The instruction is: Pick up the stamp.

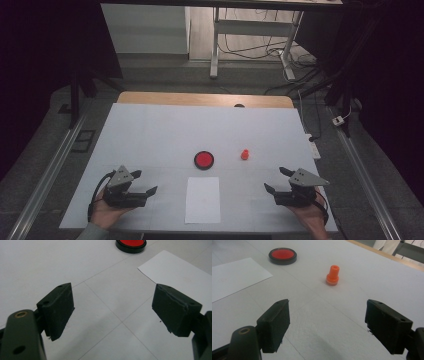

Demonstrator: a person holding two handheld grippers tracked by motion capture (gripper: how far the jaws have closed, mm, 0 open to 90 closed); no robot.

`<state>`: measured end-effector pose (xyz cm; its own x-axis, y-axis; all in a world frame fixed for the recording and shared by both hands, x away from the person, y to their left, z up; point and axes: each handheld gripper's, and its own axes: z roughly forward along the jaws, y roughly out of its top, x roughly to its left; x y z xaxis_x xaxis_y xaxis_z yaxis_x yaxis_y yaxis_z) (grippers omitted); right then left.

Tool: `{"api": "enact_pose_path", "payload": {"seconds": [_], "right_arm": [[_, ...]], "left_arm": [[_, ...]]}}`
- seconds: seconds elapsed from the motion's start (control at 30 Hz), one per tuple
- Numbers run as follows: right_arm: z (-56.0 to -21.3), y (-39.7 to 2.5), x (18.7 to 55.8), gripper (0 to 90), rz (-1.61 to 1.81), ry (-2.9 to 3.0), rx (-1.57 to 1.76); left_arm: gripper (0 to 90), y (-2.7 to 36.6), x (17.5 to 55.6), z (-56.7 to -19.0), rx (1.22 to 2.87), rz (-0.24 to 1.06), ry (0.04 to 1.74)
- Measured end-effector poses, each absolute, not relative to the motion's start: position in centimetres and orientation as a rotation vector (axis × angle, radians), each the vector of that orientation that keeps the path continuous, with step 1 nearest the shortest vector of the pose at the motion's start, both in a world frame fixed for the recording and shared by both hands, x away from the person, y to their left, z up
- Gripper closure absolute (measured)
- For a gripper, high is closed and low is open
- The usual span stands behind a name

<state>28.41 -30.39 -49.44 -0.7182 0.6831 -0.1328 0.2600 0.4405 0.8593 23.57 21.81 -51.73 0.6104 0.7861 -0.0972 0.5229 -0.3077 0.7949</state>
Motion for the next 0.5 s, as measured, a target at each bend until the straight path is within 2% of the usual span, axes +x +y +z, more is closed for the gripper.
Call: {"api": "enact_pose_path", "payload": {"seconds": [0.5], "right_arm": [[-49.04, -30.99, 28.48, 26.3, 1.276, 2.208, 0.833]], "left_arm": [[17.7, 22.09, 23.32, -51.85, 1.979, 0.405, 1.049]]}}
